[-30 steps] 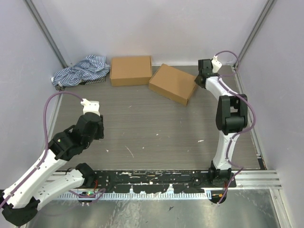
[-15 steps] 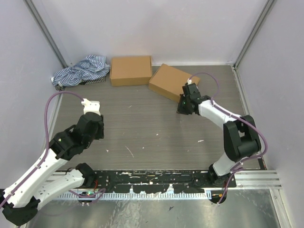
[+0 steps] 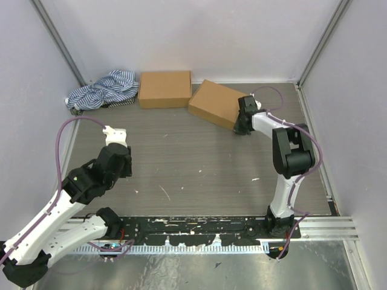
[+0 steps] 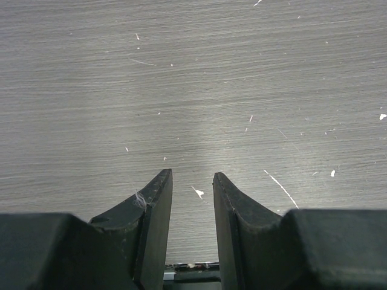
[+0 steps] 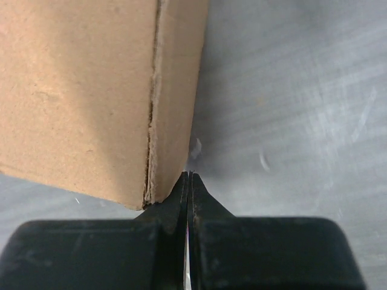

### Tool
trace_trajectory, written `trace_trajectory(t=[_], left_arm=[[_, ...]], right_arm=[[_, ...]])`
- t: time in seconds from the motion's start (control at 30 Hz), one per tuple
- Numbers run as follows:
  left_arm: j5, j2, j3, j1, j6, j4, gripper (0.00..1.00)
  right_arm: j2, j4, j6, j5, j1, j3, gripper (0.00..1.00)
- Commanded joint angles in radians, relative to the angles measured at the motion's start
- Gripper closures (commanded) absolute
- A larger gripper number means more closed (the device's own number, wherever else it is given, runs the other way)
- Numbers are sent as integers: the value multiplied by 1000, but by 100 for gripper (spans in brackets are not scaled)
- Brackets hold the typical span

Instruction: Fold the paper box

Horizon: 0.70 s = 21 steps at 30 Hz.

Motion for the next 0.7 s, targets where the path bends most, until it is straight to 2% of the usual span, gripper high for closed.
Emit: trace_trajectory(t=[0.0,0.13,0.27,0.37,0.47,0.57,0.67], left_arm=[[-21,-16,-12,2,-7,-2,60],[-24,-18,-11,2,-14,-4,60],[-26,-17,-13,2,-16,-6,59],[-27,-12,-11,2,-18,-7,59],[-30,-11,-10,2,-19,-7,59],[-36,-9,-9,2,-22,-11,58],[-42,-11,-9,5,-26,-12,58]], right_arm=[[88,19,23,73,-18,164,99],[149,-16,100,111,-70,269,99],[195,23,118,133,-110,359,99],[248,173,71,-60,-129,414,99],[302,227,59,-234,-141,484,99],[263,190,77,-241,-136,454,99],[107,149,89,-117,-115,300,99]])
